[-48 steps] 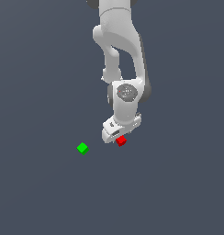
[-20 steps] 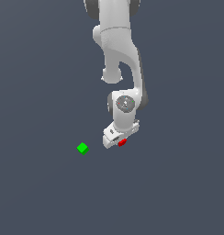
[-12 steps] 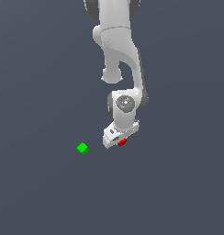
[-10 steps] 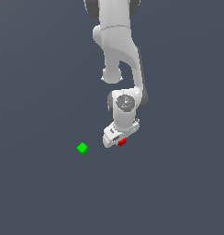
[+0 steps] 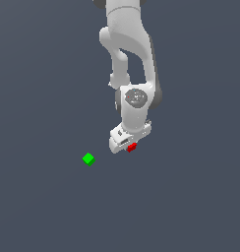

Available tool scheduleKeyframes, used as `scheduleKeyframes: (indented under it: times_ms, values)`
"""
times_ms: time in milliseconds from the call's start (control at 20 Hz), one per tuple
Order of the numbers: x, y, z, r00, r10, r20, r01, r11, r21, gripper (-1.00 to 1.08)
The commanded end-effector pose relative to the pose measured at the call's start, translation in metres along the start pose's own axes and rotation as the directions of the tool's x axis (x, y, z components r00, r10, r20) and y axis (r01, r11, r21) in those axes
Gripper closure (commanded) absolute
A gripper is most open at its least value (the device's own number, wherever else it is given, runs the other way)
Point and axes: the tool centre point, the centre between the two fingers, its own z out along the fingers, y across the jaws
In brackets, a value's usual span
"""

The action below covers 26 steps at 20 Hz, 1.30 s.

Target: Stack the red cube on top of the green cube.

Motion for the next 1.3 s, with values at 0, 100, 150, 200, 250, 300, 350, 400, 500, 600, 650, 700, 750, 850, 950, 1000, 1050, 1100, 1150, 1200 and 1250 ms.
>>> scheduleKeyframes:
  times_ms: [0,100,150,200,250,300,350,400,500,600,650,700,750,850,950,1000,1050,1100,1150,1200,1250]
  values:
    - [0.000,0.000,-0.017,1.000,-0.001,-0.001,0.001,1.000,0.000,1.08]
    - [0.000,0.000,-0.028,1.000,-0.001,-0.001,0.001,1.000,0.000,1.08]
    - [0.000,0.000,-0.033,1.000,-0.001,-0.001,0.001,1.000,0.000,1.08]
    - [0.001,0.000,-0.036,1.000,-0.001,-0.001,0.001,1.000,0.000,1.08]
    - [0.001,0.000,-0.039,1.000,-0.001,-0.001,0.001,1.000,0.000,1.08]
    - [0.001,0.000,-0.042,1.000,-0.001,-0.001,0.001,1.000,0.000,1.08]
    - [0.001,0.000,-0.044,1.000,-0.001,-0.001,0.001,1.000,0.000,1.08]
    - [0.001,0.000,-0.045,1.000,-0.001,-0.001,0.001,1.000,0.000,1.08]
    - [0.001,0.000,-0.043,1.000,0.000,-0.002,0.000,1.000,0.000,1.08]
    - [0.001,0.002,-0.043,1.000,0.000,-0.002,0.000,1.000,0.000,1.08]
    - [0.000,0.004,-0.042,1.000,0.000,-0.002,0.000,1.000,0.000,1.08]
    - [-0.001,0.006,-0.042,1.000,0.000,-0.002,0.000,1.000,0.000,1.08]
    - [-0.002,0.009,-0.041,1.000,0.000,-0.002,0.000,1.000,0.000,1.08]
    - [-0.006,0.018,-0.038,1.000,0.000,-0.002,0.000,1.000,0.000,1.08]
    - [-0.010,0.030,-0.035,1.000,0.000,-0.002,0.000,1.000,0.000,1.08]
    - [-0.013,0.037,-0.032,1.000,0.000,-0.001,0.000,1.000,-0.001,1.08]
    - [-0.016,0.045,-0.030,1.000,0.000,-0.001,0.000,1.000,-0.001,1.08]
    - [-0.019,0.054,-0.028,1.000,0.000,-0.001,0.000,1.000,-0.001,1.08]
    - [-0.022,0.063,-0.025,1.000,0.000,-0.001,0.000,1.000,-0.001,1.08]
    - [-0.026,0.072,-0.022,1.000,0.000,-0.001,0.000,1.000,-0.001,1.08]
    - [-0.030,0.082,-0.019,1.000,0.000,-0.001,0.000,1.000,-0.001,1.08]
